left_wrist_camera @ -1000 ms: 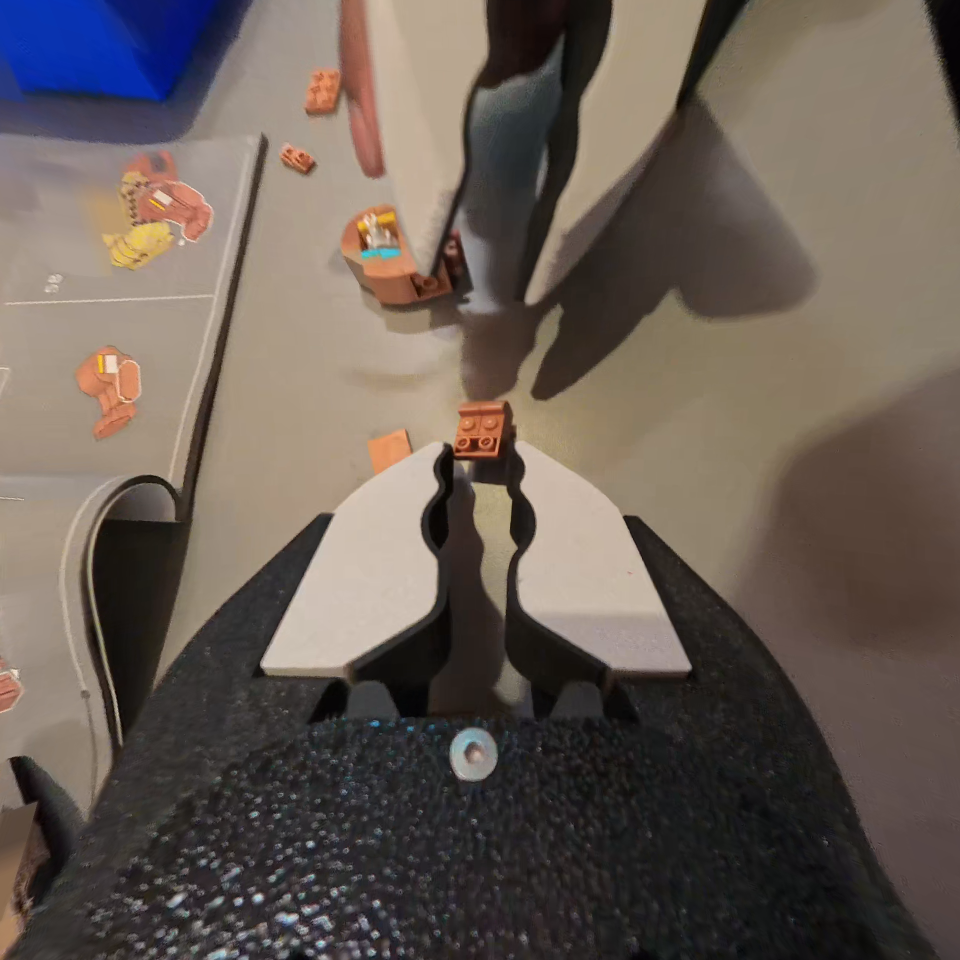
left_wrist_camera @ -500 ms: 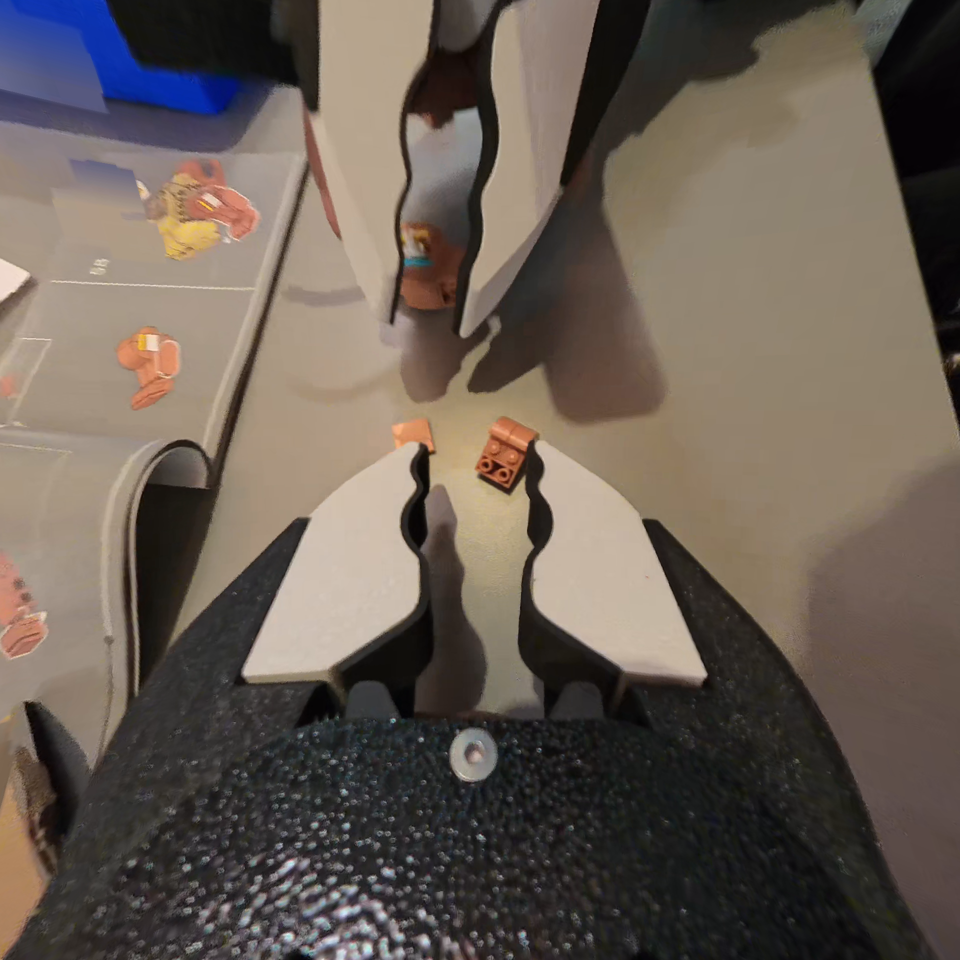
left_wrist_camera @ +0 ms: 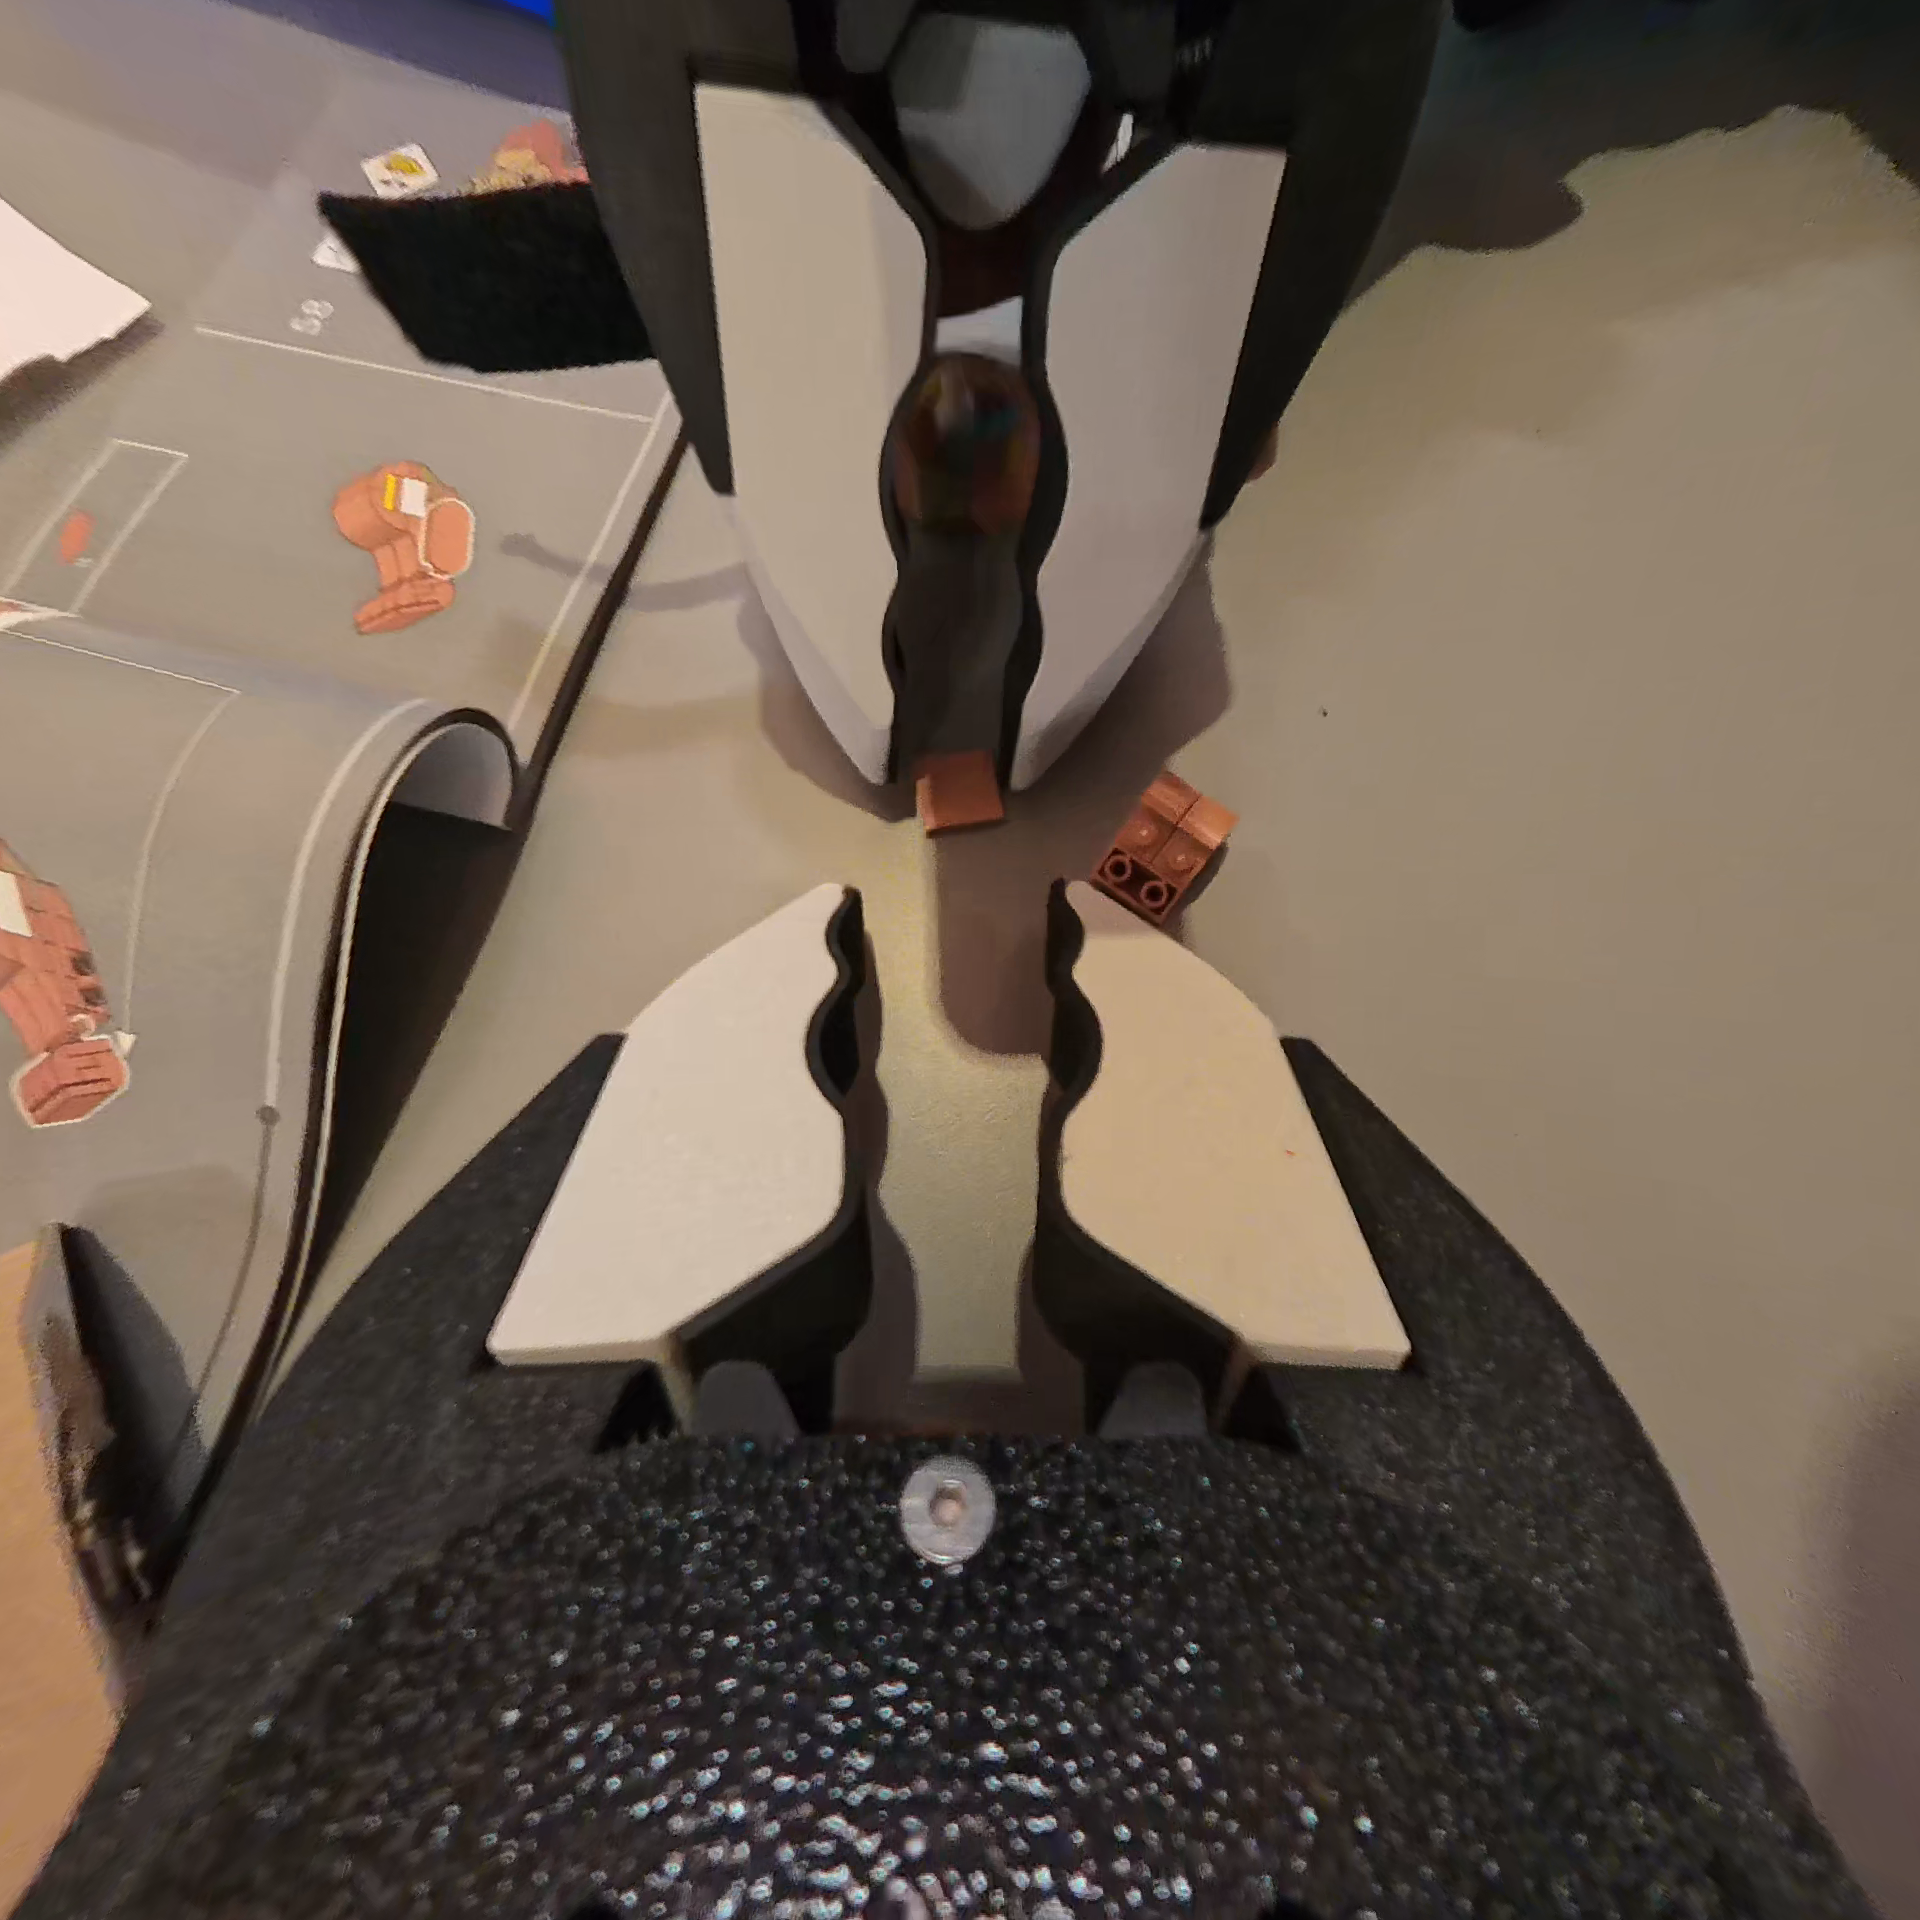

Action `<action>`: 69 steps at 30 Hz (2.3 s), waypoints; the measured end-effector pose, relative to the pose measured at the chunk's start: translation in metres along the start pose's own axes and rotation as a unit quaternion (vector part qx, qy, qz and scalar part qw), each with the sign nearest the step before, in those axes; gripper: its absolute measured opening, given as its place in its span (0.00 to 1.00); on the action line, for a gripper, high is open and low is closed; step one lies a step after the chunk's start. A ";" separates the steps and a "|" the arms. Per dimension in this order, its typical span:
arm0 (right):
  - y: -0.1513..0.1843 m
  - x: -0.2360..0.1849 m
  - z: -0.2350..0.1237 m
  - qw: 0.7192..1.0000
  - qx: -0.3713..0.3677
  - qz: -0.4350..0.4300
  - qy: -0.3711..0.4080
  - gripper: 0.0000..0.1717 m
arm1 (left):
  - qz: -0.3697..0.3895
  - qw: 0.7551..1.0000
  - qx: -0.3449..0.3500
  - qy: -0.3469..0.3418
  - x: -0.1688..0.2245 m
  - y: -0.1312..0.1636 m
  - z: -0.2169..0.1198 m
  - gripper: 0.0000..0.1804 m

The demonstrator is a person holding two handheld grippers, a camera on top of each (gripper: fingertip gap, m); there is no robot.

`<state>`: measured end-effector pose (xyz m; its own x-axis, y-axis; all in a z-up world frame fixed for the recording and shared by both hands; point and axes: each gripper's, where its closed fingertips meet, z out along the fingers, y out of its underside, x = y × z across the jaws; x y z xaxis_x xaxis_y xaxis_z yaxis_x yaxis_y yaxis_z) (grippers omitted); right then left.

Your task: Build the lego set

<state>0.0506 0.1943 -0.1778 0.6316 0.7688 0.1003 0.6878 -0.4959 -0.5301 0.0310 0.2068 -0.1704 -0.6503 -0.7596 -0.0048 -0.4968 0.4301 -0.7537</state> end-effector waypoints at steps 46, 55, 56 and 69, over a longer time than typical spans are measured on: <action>-0.017 -0.042 0.002 0.965 0.097 0.206 0.128 0.10 | 0.094 0.991 0.041 0.083 0.033 -0.011 -0.016 0.08; -0.048 -0.049 -0.031 0.949 0.262 0.136 0.106 0.10 | 0.113 0.986 0.069 0.105 0.049 -0.039 -0.034 0.08; -0.049 -0.050 -0.034 0.948 0.272 0.131 0.105 0.10 | 0.116 0.985 0.065 0.106 0.051 -0.040 -0.036 0.08; -0.054 -0.054 -0.043 0.942 0.301 0.104 0.110 0.10 | 0.152 0.981 -0.017 0.116 0.059 -0.049 -0.040 0.08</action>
<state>-0.0054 0.1618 -0.1189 0.8345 0.5456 0.0775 0.2548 -0.2572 -0.9321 -0.0059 0.1607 -0.1081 -0.8831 -0.4633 -0.0734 -0.2752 0.6385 -0.7188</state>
